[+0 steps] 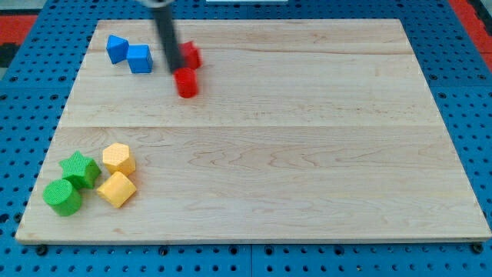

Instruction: Push the red star towards the top right

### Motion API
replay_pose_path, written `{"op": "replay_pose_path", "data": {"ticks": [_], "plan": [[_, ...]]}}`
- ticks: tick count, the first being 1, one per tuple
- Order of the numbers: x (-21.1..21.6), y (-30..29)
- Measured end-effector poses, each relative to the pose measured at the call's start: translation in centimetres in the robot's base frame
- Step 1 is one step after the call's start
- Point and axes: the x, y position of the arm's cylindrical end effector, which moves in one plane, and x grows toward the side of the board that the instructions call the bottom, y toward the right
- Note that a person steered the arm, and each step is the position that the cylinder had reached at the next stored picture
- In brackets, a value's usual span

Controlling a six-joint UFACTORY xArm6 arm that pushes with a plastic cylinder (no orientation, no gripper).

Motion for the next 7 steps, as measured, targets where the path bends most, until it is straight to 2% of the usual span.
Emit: {"op": "replay_pose_path", "data": {"ticks": [1,2,3,4,5,6,7], "plan": [[-0.2,-0.4],[-1.8,-6.9],[-4.0,0.4],[-4.0,11.7],[-3.4,6.4],[-6.2,5.3],[-7.7,16.4]]}}
